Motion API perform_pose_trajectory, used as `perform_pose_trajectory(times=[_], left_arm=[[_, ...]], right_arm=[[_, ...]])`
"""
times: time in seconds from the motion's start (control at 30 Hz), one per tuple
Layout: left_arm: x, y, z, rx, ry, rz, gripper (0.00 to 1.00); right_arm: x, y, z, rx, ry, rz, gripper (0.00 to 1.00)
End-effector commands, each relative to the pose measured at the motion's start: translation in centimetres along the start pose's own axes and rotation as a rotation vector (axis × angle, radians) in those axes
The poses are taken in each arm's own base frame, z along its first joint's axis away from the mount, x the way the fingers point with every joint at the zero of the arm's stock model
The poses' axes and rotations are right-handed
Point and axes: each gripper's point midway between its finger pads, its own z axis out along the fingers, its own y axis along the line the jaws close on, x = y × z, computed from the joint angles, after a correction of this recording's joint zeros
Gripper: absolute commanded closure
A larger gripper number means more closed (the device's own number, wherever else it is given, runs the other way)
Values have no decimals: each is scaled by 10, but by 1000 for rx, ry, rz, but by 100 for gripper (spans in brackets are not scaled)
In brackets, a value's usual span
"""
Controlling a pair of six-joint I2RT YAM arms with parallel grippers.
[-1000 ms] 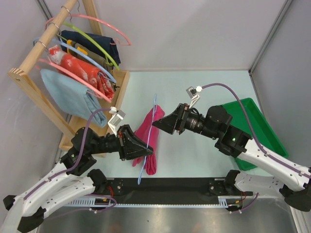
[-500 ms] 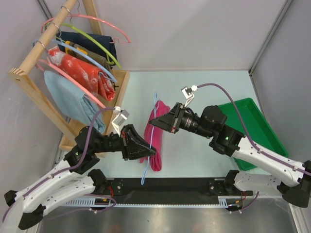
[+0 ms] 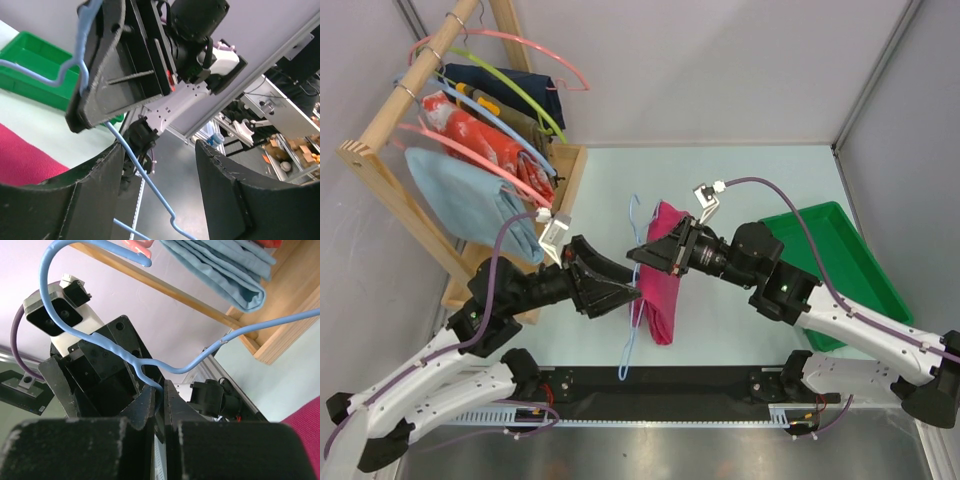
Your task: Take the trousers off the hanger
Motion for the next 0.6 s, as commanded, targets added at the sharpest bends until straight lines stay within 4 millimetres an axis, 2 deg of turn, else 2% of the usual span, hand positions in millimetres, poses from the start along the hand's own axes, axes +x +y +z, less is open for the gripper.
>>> perform_pose_trajectory(times=[0.0, 0.27, 0.37, 0.4, 0.47, 0.5, 0.57], left_arm=[[-40, -22, 7, 42, -108, 65, 36], [-43, -15, 19, 16, -104, 26, 41], [-49, -17, 25, 20, -104, 23, 61], [-51, -18, 27, 23, -105, 24, 75], [-55, -22, 30, 37, -106, 29, 88], [-58, -24, 31, 44, -111, 30, 97], [-66, -26, 32, 41, -137, 28, 100]], right_arm=[[-17, 43, -12, -148, -58, -53, 100], [-18, 50, -18, -166, -59, -55, 100], [-18, 52, -20, -170, -58, -56, 100], [-18, 52, -21, -170, -58, -57, 100], [-18, 52, -23, -164, -57, -60, 100], [-19, 53, -25, -164, -57, -60, 100], [-17, 49, -25, -143, -45, -61, 100]])
